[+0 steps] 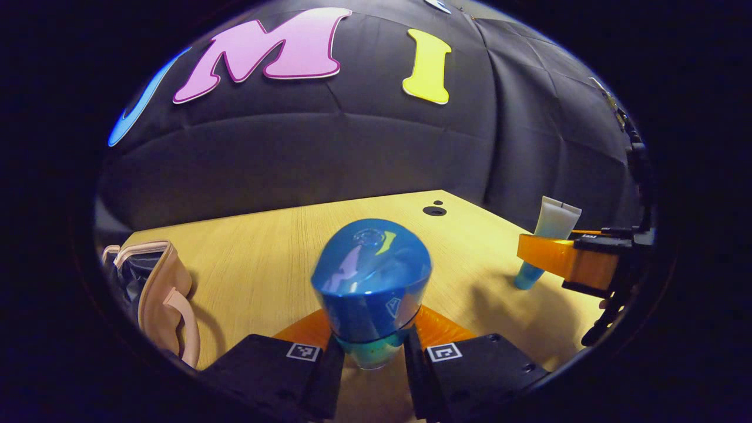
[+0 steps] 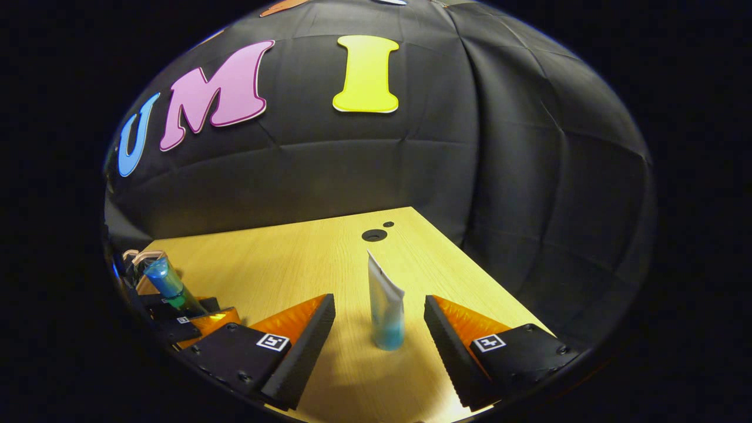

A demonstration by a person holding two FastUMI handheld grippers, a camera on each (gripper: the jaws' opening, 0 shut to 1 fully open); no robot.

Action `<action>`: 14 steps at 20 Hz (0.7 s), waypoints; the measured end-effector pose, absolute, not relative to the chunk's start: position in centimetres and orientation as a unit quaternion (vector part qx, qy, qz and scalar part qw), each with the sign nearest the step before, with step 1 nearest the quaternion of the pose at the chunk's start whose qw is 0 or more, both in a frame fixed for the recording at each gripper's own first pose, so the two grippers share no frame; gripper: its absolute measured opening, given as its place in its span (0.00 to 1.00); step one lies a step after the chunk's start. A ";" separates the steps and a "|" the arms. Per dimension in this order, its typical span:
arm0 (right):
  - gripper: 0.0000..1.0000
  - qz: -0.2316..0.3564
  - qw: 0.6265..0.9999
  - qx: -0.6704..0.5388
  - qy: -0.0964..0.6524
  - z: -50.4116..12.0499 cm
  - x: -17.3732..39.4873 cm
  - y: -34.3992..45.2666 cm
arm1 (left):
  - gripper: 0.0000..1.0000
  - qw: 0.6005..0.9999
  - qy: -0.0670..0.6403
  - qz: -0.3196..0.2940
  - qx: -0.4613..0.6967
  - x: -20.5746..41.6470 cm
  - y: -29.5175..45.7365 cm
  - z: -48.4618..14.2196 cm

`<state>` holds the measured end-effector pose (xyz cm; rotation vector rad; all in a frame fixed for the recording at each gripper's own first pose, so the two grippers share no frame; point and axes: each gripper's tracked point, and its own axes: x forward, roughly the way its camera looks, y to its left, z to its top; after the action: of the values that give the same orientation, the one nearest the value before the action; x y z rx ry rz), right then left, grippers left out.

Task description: First open the suitcase, pack the skin care products into it, and then close the suitcase.

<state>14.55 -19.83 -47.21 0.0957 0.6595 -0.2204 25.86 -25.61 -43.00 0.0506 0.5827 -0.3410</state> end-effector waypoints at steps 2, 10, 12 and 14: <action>0.97 -0.112 0.940 0.044 0.319 -47.8 15.5 -20.4 | 0.51 0.943 0.286 -0.166 0.027 25.9 -25.6 -43.1; 0.73 -0.105 0.925 0.058 0.361 -52.2 16.2 -20.7 | 0.51 0.943 0.286 -0.167 0.030 25.8 -25.7 -43.2; 0.54 -0.096 0.923 0.068 0.367 -52.3 16.5 -20.4 | 0.51 0.944 0.284 -0.166 0.029 25.8 -25.7 -43.2; 0.40 -0.089 0.925 0.062 0.363 -52.2 16.5 -20.1 | 0.51 0.944 0.284 -0.166 0.029 25.8 -25.7 -43.2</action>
<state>16.47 -20.09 -52.23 0.1269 0.7453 -0.1831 25.80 -25.68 -43.15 0.0584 0.5783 -0.3384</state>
